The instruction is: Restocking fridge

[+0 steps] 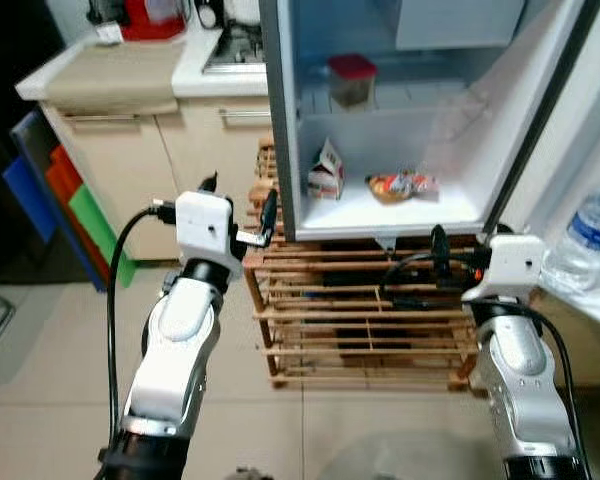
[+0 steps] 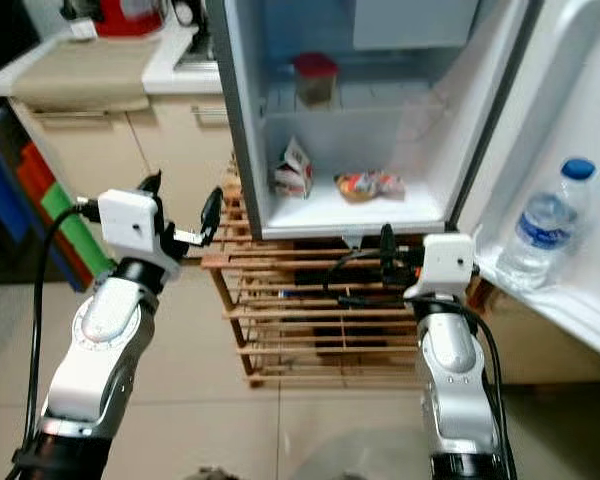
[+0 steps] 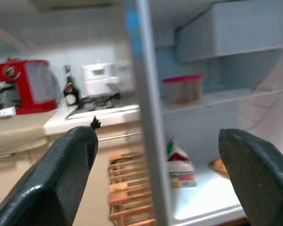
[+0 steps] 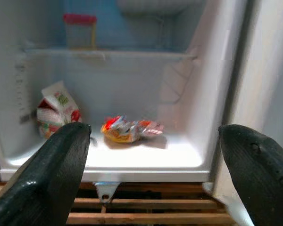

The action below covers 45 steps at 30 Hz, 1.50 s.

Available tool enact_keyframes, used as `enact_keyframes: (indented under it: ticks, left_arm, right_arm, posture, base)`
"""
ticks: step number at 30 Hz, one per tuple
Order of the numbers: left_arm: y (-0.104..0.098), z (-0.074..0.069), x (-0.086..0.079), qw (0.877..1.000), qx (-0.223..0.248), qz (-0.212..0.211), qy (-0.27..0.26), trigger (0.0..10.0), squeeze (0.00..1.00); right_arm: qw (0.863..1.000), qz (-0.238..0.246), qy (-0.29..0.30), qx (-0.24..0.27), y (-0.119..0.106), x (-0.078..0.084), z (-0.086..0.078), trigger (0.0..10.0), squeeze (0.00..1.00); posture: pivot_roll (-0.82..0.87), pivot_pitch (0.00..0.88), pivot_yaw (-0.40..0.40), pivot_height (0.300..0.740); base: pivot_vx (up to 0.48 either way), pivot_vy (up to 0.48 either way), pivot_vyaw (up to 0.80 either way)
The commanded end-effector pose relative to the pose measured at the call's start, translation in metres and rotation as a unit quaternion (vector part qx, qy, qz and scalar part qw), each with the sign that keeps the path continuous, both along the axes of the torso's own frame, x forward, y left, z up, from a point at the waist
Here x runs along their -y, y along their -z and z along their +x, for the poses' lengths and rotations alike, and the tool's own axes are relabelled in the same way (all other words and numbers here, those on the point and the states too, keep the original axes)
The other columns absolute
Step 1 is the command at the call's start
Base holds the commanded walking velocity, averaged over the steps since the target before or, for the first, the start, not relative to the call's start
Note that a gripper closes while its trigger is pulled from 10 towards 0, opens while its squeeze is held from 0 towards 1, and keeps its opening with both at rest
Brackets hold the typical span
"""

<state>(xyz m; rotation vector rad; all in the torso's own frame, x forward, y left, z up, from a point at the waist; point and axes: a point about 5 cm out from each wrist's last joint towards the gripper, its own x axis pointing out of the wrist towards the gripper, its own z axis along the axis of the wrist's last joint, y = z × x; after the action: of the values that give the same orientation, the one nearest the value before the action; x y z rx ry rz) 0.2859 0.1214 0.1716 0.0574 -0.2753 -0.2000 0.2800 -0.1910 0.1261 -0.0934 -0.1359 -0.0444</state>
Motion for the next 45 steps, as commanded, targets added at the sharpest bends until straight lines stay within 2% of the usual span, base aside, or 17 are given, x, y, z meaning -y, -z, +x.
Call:
enact_keyframes:
  ticks: [1,6,9,12,24,27,30,32,34,36,38,39,40,41,42,43,45]
  left_arm:
    - [-0.003,0.004,0.002,1.000,0.006,0.013,0.003,10.0,0.00]
    - [-0.002,0.005,0.002,1.000,0.006,0.013,0.008,10.0,0.00]
    - [-0.002,0.003,0.004,0.999,0.006,0.004,0.037,10.0,0.00]
    - [-0.002,0.002,0.006,0.998,0.009,-0.004,0.055,10.0,0.00]
    - [0.002,0.000,0.009,0.998,0.003,-0.024,0.058,10.0,0.00]
    - [0.004,0.001,0.008,0.998,0.000,-0.025,0.054,10.0,0.00]
    - [0.007,0.004,0.004,0.999,-0.006,-0.025,0.044,10.0,0.00]
    - [0.018,0.012,0.000,0.998,-0.044,-0.012,0.036,10.0,0.00]
    - [0.034,0.022,-0.007,0.995,-0.096,0.004,0.026,10.0,0.00]
    - [0.051,0.029,-0.013,0.988,-0.146,0.046,0.017,10.0,0.00]
    - [0.055,0.031,-0.015,0.986,-0.157,0.058,0.012,10.0,0.00]
    - [0.058,0.034,-0.016,0.984,-0.171,0.052,0.010,10.0,0.00]
    - [0.061,0.037,-0.016,0.982,-0.184,0.050,0.012,10.0,0.00]
    - [0.062,0.038,-0.015,0.982,-0.184,0.046,0.014,10.0,0.00]
    - [0.062,0.038,-0.015,0.982,-0.184,0.046,0.014,10.0,0.00]
    - [0.062,0.038,-0.014,0.982,-0.182,0.044,0.015,10.0,0.00]
    - [0.071,0.031,-0.007,0.979,-0.191,0.052,0.047,10.0,0.00]
  right_arm:
    - [1.000,0.001,0.007,-0.004,0.003,0.002,-0.001,10.0,0.00]
    - [1.000,-0.001,0.005,-0.005,0.004,0.000,-0.002,10.0,0.00]
    - [1.000,-0.002,0.004,-0.007,0.005,-0.001,-0.003,10.0,0.00]
    - [1.000,-0.003,0.003,-0.008,0.006,-0.002,-0.003,10.0,0.00]
    - [1.000,-0.008,0.000,-0.012,0.009,-0.001,-0.007,10.0,0.00]
    - [0.998,-0.019,-0.038,-0.035,0.016,-0.003,-0.015,10.0,0.00]
    - [0.989,-0.038,-0.092,-0.105,0.042,-0.004,-0.032,10.0,0.00]
    - [0.979,-0.055,-0.104,-0.164,0.066,0.005,-0.050,10.0,0.00]
    - [0.963,-0.043,-0.105,-0.244,0.091,0.015,-0.067,10.0,0.00]
    - [0.942,-0.038,-0.065,-0.328,0.117,0.032,-0.081,10.0,0.00]
    - [0.935,-0.040,-0.046,-0.349,0.123,0.039,-0.084,10.0,0.00]
    - [0.919,-0.041,0.006,-0.392,0.136,0.056,-0.092,10.0,0.00]
    - [0.888,-0.041,0.090,-0.450,0.150,0.083,-0.107,10.0,0.00]
    - [0.872,-0.040,0.132,-0.469,0.154,0.097,-0.115,10.0,0.00]
    - [0.872,-0.040,0.132,-0.469,0.154,0.097,-0.115,10.0,0.00]
    - [0.865,-0.039,0.154,-0.476,0.156,0.104,-0.120,10.0,0.00]
    - [0.842,-0.066,0.233,-0.483,0.153,0.139,-0.133,10.0,0.00]
  posture:
    - [-0.12,0.000,0.060,0.740]
    - [-0.12,0.000,0.061,0.740]
    - [-0.12,0.000,0.064,0.740]
    - [-0.12,0.000,0.066,0.740]
    - [-0.13,0.000,0.064,0.740]
    - [-0.13,0.000,0.061,0.740]
    - [-0.13,0.000,0.058,0.740]
    - [-0.13,0.000,0.053,0.740]
    - [-0.14,0.000,0.054,0.740]
    - [-0.15,0.000,0.061,0.740]
    - [-0.15,0.000,0.061,0.740]
    - [-0.16,0.000,0.065,0.740]
    - [-0.16,0.000,0.070,0.740]
    - [-0.17,0.000,0.072,0.740]
    - [-0.17,0.000,0.072,0.740]
    - [-0.17,0.000,0.074,0.740]
    - [-0.18,0.000,0.080,0.740]
  base:
    - [0.000,0.000,0.00]
    - [0.000,0.000,0.00]
    - [0.000,0.000,0.00]
    - [0.000,-0.422,0.00]
    - [0.257,-0.389,0.00]
    - [0.298,-0.371,0.00]
    - [0.085,0.000,0.00]
    - [0.000,0.000,0.00]
    - [0.000,0.000,0.00]
    - [0.000,0.000,0.00]
    - [0.000,0.000,0.00]
    - [0.000,0.000,0.00]
    - [0.000,0.000,0.00]
    - [0.000,0.000,0.00]
    - [0.000,0.000,0.00]
    - [0.000,0.000,0.00]
    - [0.000,-0.240,0.00]
